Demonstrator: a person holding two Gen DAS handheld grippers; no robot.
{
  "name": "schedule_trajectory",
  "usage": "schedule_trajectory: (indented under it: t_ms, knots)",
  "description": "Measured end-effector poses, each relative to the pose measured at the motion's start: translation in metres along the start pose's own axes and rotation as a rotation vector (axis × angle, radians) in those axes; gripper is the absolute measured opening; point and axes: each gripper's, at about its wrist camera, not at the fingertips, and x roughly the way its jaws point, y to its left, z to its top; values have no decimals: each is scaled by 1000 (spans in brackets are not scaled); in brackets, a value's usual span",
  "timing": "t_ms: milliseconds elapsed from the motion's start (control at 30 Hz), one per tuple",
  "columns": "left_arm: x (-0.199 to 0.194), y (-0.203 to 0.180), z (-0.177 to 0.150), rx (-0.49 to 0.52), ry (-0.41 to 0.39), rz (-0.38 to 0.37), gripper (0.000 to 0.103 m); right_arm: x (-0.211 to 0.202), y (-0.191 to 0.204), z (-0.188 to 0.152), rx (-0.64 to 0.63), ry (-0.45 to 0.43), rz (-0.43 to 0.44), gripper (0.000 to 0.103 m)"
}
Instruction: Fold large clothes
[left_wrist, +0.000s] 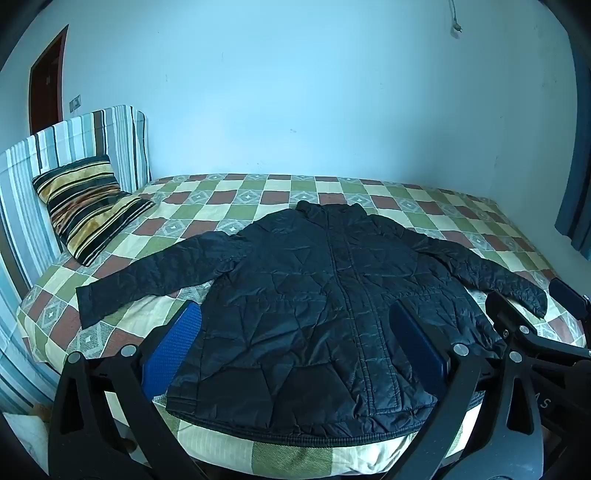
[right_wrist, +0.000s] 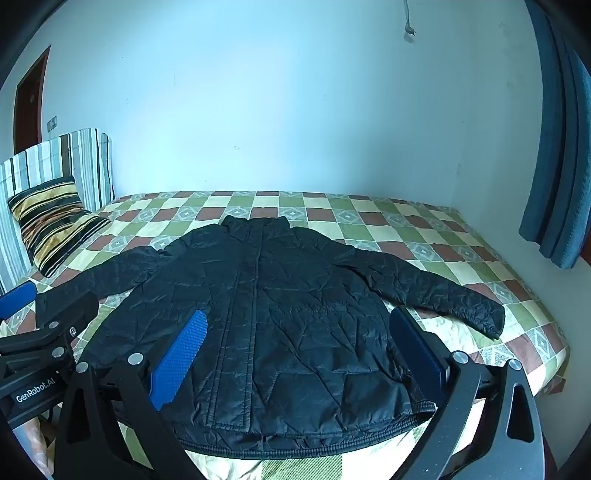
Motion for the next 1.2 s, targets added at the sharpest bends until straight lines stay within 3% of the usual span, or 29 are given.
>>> schedule_trajectory:
  t_ms: [400, 467, 1200]
  knots:
    - [5, 20, 13, -5, 13, 3, 101, 0, 4, -2, -2, 0, -1, 98]
    - [-2, 7, 5, 11, -4, 24, 101, 0, 4, -2, -3, 0, -3, 98]
    - [-2, 8, 1, 10, -7, 23, 101, -1, 4, 0, -5, 1, -2, 98]
